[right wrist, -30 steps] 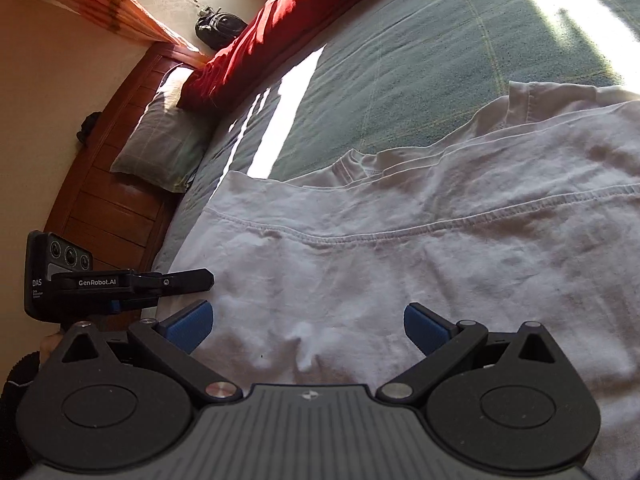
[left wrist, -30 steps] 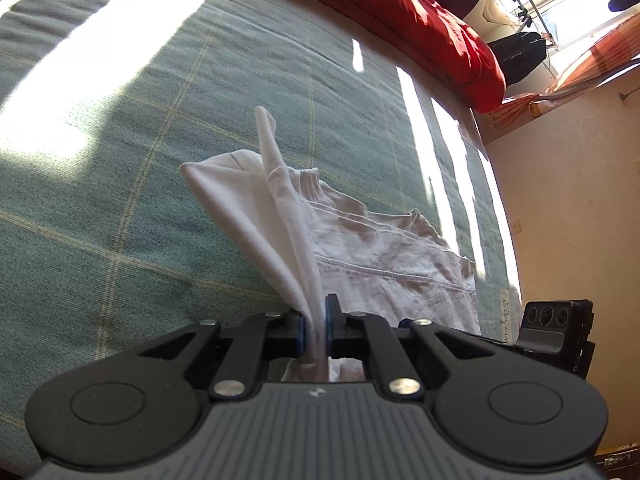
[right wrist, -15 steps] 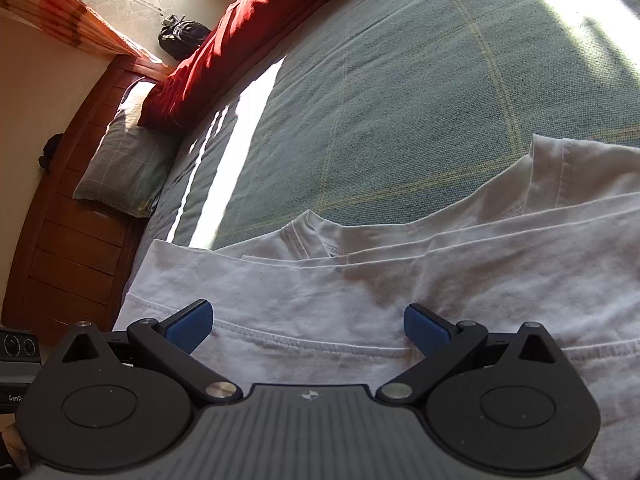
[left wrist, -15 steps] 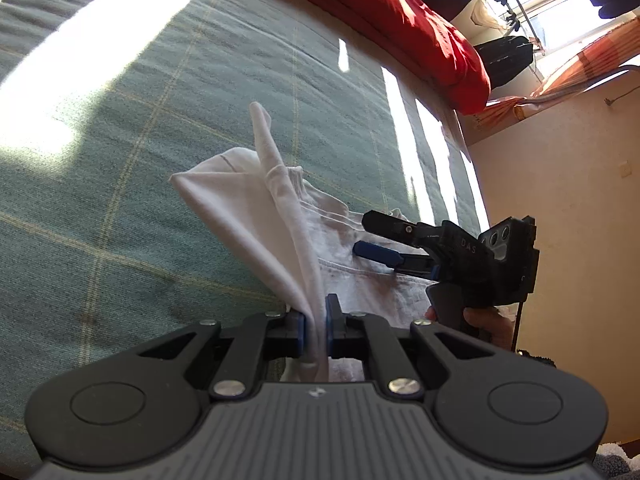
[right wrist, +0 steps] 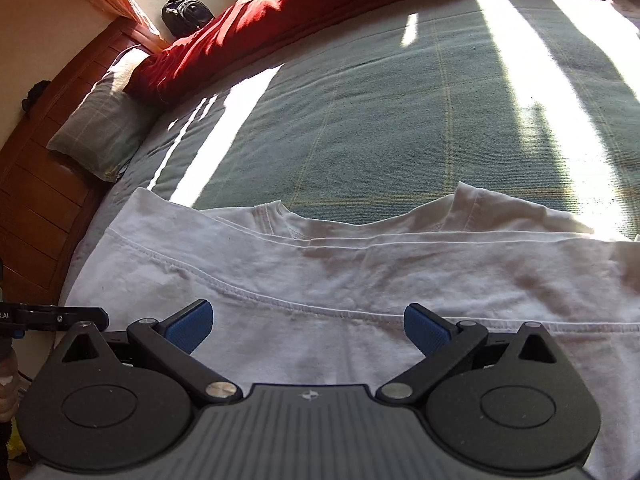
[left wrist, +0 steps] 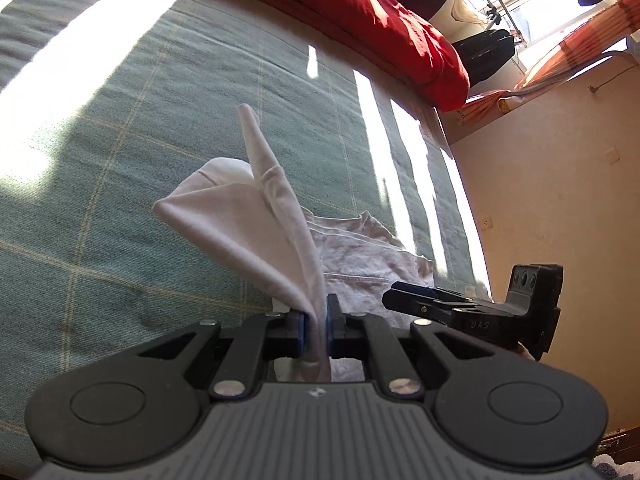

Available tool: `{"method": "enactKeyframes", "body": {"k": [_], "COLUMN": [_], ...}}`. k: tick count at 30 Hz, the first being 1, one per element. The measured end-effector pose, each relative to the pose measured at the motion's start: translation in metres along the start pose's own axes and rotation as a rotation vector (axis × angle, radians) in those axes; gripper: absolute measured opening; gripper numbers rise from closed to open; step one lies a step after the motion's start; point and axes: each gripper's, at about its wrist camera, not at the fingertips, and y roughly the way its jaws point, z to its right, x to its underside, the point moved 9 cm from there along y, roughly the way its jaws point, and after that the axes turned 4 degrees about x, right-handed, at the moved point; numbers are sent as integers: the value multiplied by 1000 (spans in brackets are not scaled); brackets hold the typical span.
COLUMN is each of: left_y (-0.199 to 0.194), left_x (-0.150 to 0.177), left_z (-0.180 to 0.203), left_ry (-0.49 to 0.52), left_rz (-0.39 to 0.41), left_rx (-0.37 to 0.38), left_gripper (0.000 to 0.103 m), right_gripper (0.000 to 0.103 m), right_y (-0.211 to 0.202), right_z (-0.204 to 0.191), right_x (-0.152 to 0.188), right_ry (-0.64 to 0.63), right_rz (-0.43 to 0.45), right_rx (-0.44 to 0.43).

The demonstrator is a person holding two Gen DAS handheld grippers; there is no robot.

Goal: Fold clothes
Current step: 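Fold the held edge over the shirt body with the left tool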

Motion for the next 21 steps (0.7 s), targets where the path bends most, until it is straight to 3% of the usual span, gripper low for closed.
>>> {"method": "enactKeyframes", "body": {"k": [5, 8, 21], "left_y": [6, 15, 74], "left_x": [-2, -3, 1], "left_z": [33, 52, 125], "left_ry": [39, 59, 128], "left_rz": [-8, -19, -94], "left_rx": [8, 2, 42], "left_gripper": [7, 7, 7], "right_gripper": [103, 103, 103], "right_y": [-29, -45, -100], "right_z": [28, 38, 53], "right_x": [43, 63, 96], "right_ry": [-108, -128, -143], "right_rz": [-40, -47, 15], "right_rx": [181, 232, 329]}}
